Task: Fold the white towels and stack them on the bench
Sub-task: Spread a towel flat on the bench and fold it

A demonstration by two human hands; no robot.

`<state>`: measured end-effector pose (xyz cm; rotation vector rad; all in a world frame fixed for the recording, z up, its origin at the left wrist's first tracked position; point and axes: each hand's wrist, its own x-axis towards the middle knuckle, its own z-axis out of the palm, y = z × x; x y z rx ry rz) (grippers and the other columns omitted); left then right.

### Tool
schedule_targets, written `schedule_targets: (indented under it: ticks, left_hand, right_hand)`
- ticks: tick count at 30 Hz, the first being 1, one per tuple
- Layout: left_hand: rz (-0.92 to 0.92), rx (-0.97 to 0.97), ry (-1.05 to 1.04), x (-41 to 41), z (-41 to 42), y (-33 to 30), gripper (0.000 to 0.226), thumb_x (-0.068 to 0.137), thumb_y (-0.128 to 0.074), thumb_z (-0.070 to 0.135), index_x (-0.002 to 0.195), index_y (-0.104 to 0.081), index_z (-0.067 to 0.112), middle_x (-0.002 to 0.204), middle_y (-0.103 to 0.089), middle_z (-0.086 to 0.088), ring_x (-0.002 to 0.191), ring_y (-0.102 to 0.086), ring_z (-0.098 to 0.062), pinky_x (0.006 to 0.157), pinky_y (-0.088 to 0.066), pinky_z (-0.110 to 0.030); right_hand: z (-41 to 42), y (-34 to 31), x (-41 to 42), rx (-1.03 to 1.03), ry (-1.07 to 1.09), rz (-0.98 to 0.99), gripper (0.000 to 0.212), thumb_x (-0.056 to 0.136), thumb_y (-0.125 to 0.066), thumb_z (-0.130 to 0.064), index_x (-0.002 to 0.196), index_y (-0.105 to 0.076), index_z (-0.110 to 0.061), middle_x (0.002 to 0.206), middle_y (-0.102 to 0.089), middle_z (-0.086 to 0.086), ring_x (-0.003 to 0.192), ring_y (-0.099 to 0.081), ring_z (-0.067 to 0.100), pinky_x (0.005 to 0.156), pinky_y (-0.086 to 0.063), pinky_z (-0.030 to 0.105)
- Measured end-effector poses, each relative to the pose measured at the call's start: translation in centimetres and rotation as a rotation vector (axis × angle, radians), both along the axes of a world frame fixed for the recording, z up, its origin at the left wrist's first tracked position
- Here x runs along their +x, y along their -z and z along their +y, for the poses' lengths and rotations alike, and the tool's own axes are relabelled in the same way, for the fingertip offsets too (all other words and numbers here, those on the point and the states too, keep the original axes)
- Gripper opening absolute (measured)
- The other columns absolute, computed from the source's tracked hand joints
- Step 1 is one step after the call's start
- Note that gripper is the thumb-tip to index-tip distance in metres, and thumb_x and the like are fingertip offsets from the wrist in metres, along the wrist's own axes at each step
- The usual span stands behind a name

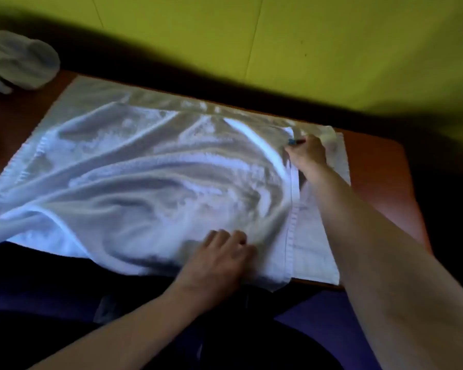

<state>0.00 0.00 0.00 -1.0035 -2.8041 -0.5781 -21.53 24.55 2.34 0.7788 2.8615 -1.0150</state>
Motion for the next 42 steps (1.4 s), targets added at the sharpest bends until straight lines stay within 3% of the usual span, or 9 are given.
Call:
schedule_targets:
  ticks: [5, 12, 17, 21, 26, 29, 35, 38, 42]
  left_hand:
    - [0.043, -0.161, 0.169, 1.9, 5.3, 1.8, 0.056, 0.069, -0.060, 0.041, 0.122, -0.058, 0.024, 0.120, -0.060, -0.008, 0.082, -0.056, -0.028, 0.071, -0.047, -0.036]
    - [0.145, -0.006, 0.151, 1.9, 4.9, 2.6, 0.033, 0.084, -0.059, 0.021, 0.115, -0.069, 0.023, 0.114, -0.068, -0.006, 0.077, -0.058, -0.027, 0.072, -0.048, -0.039]
    - [-0.091, 0.120, 0.047, 2.2, 3.5, -0.5, 0.036, 0.089, -0.051, 0.025, 0.122, -0.066, 0.024, 0.121, -0.066, 0.001, 0.087, -0.069, -0.022, 0.069, -0.057, -0.033]
    - [-0.304, 0.155, -0.062, 3.2, 1.7, -3.8, 0.054, 0.096, -0.050, 0.024, 0.143, -0.038, 0.046, 0.116, -0.049, 0.014, 0.087, -0.062, -0.009, 0.069, -0.053, -0.028]
    - [-0.330, 0.407, -0.298, 3.8, 0.1, -7.9, 0.029, 0.090, -0.033, 0.034, 0.113, -0.051, 0.034, 0.103, -0.052, 0.008, 0.084, -0.060, -0.015, 0.075, -0.050, -0.038]
    - [-0.303, 0.570, -0.503, 3.3, -0.5, -9.8, 0.010, 0.090, -0.047, 0.035, 0.095, -0.050, 0.027, 0.092, -0.055, 0.008, 0.080, -0.054, -0.003, 0.076, -0.044, -0.032]
    - [-0.407, 0.742, -0.625, 3.0, -4.9, -12.2, 0.035, 0.079, -0.050, 0.016, 0.109, -0.050, 0.035, 0.079, -0.063, 0.007, 0.073, -0.061, -0.013, 0.066, -0.046, -0.027]
    - [-0.454, 0.794, -0.758, 2.7, -8.8, -12.4, 0.038, 0.078, -0.050, 0.008, 0.107, -0.050, 0.033, 0.080, -0.065, 0.005, 0.072, -0.061, -0.014, 0.064, -0.047, -0.032]
    - [-0.450, 0.930, -0.985, 2.0, -13.9, -11.8, 0.015, 0.082, -0.054, 0.012, 0.088, -0.051, 0.026, 0.067, -0.061, 0.006, 0.065, -0.055, -0.016, 0.065, -0.046, -0.037]
  right_hand:
    - [-0.1, -0.3, -0.9, -0.115, 0.012, 0.009, 0.020, 0.081, -0.075, -0.033, 0.094, -0.074, -0.017, 0.097, -0.074, 0.007, 0.091, -0.069, 0.023, 0.078, -0.054, 0.031]
    - [1.3, 0.1, 0.0, -0.132, 0.019, 0.160, 0.023, 0.091, -0.065, -0.035, 0.100, -0.074, -0.016, 0.097, -0.073, 0.004, 0.090, -0.068, 0.022, 0.077, -0.054, 0.030]
    - [1.3, -1.6, 1.1, -0.158, -0.017, 0.274, 0.028, 0.097, -0.062, -0.032, 0.111, -0.073, -0.011, 0.094, -0.067, 0.001, 0.086, -0.060, 0.014, 0.068, -0.040, 0.022]
    - [0.6, -3.8, 1.7, -0.177, -0.028, 0.318, 0.027, 0.097, -0.059, -0.030, 0.108, -0.070, -0.008, 0.092, -0.065, 0.003, 0.083, -0.059, 0.016, 0.065, -0.039, 0.022]
    - [-0.7, -5.7, 1.6, -0.283, 0.011, 0.338, 0.027, 0.095, -0.061, -0.027, 0.104, -0.072, -0.005, 0.093, -0.070, 0.012, 0.078, -0.065, 0.022, 0.054, -0.048, 0.024]
    - [-2.3, -6.9, 1.5, -0.369, 0.057, 0.338, 0.026, 0.092, -0.061, -0.023, 0.103, -0.074, -0.003, 0.087, -0.069, 0.013, 0.062, -0.064, 0.019, 0.049, -0.053, 0.022]
    - [-6.4, -9.7, 0.4, -0.466, 0.141, 0.446, 0.030, 0.088, -0.066, -0.017, 0.112, -0.072, -0.001, 0.105, -0.070, 0.013, 0.064, -0.062, 0.002, 0.050, -0.046, 0.015]
    - [-10.2, -10.9, -1.0, -0.474, 0.122, 0.469, 0.042, 0.083, -0.068, -0.031, 0.110, -0.072, 0.000, 0.105, -0.069, 0.010, 0.077, -0.067, 0.011, 0.050, -0.046, 0.009]
    - [-17.9, -11.3, -3.3, -0.425, 0.036, 0.449, 0.029, 0.092, -0.064, -0.028, 0.104, -0.075, -0.004, 0.092, -0.070, 0.013, 0.048, -0.057, -0.001, 0.039, -0.036, 0.009]
